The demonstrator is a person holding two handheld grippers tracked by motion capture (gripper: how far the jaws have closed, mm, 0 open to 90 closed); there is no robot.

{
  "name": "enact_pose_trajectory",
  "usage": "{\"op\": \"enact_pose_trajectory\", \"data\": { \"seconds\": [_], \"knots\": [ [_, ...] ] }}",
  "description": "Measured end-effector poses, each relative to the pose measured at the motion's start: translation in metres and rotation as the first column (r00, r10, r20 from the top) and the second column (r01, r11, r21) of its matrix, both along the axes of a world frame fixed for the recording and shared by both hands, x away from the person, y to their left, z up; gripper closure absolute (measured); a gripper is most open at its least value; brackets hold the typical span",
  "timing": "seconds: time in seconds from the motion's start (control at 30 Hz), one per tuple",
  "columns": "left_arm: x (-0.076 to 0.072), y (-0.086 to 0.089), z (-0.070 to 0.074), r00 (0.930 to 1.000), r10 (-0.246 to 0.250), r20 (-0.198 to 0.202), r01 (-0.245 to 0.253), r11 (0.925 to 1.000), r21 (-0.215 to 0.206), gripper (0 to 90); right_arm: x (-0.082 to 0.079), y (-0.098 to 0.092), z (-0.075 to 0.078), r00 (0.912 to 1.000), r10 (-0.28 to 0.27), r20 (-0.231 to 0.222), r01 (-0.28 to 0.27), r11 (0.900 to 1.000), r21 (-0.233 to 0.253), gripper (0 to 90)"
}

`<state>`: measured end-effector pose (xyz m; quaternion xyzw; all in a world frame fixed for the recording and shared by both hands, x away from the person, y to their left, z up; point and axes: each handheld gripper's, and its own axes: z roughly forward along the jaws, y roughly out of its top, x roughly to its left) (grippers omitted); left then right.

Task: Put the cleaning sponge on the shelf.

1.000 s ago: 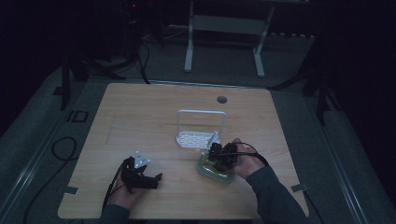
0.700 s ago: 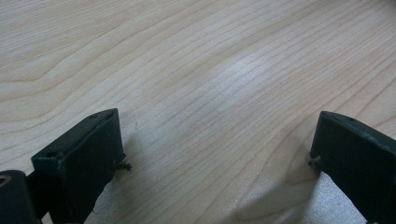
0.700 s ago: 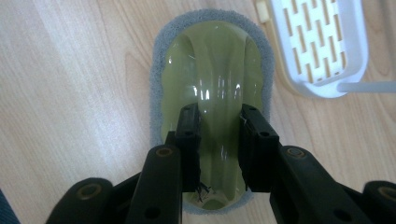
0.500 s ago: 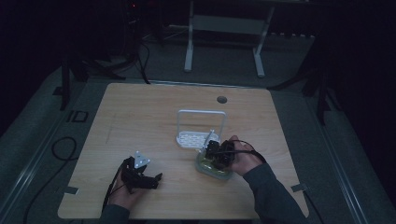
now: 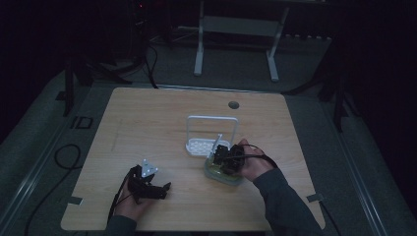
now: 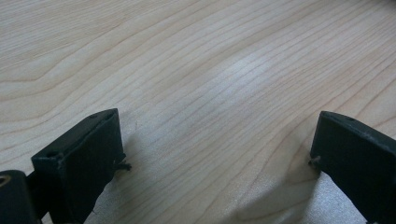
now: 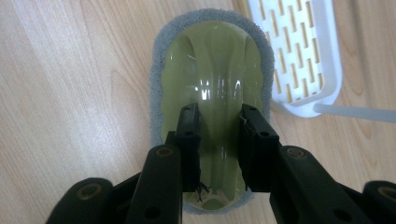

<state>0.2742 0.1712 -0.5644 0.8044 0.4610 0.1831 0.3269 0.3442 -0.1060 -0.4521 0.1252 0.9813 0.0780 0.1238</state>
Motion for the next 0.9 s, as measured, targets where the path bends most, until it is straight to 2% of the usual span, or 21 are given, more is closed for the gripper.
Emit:
{"op": "enact_pose_trajectory", "data": {
  "seconds": [0.47,0.9],
  "knots": [
    [0.0,0.0,0.0,1.0,0.0,0.0,0.0,1.0,0.0,2.6,0.008,0.003,0.011,0.9995,0.012,0.029,-0.012,1.0,0.008,71.6],
    [0.0,0.0,0.0,1.0,0.0,0.0,0.0,1.0,0.0,2.5,0.014,0.004,0.011,0.9987,0.025,0.044,-0.025,1.0,-0.002,71.6]
  ]
}}
